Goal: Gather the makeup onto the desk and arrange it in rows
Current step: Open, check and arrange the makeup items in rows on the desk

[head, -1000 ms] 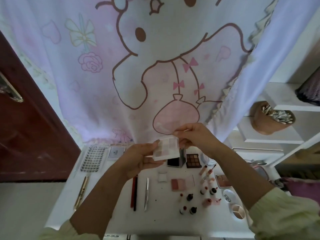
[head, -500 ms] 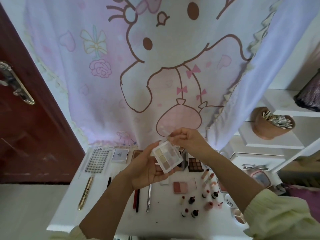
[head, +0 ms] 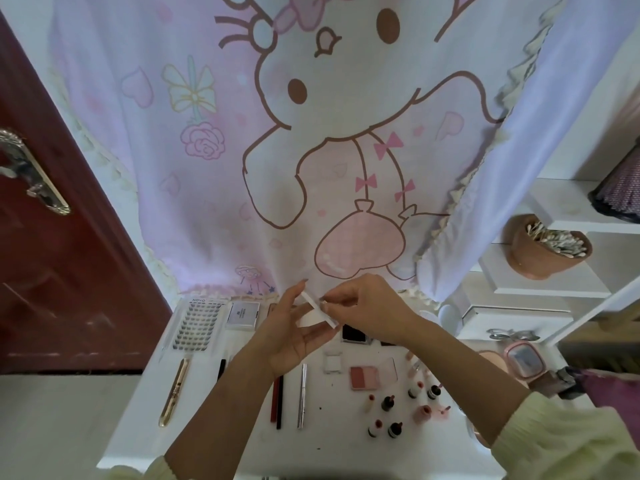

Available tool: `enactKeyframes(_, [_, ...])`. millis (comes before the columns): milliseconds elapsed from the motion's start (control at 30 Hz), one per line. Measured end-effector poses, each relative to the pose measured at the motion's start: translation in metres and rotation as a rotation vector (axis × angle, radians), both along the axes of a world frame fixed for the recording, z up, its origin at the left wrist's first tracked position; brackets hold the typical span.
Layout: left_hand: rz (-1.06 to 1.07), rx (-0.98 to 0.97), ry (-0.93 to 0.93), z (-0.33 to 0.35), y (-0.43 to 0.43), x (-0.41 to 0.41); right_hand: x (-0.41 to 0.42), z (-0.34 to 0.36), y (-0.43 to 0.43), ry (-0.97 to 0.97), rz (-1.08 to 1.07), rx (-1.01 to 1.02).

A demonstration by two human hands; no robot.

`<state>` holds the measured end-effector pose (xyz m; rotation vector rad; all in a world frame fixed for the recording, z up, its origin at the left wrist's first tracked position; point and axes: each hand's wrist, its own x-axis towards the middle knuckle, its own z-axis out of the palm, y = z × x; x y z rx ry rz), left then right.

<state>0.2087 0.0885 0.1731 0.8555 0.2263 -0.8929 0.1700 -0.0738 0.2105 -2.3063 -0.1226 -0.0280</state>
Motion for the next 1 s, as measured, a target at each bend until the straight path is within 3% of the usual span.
enactKeyframes(567, [-0.018,0.084,-0.077,-0.004,-0.012,0.007,0.015,-0.005,-0.012,0.162,0.087,0.058])
enactKeyframes(1000, [-0.008,0.150,-0.090,-0.008,-0.021,0.009,0.015,-0.011,-0.008,0.138,0.014,0.124])
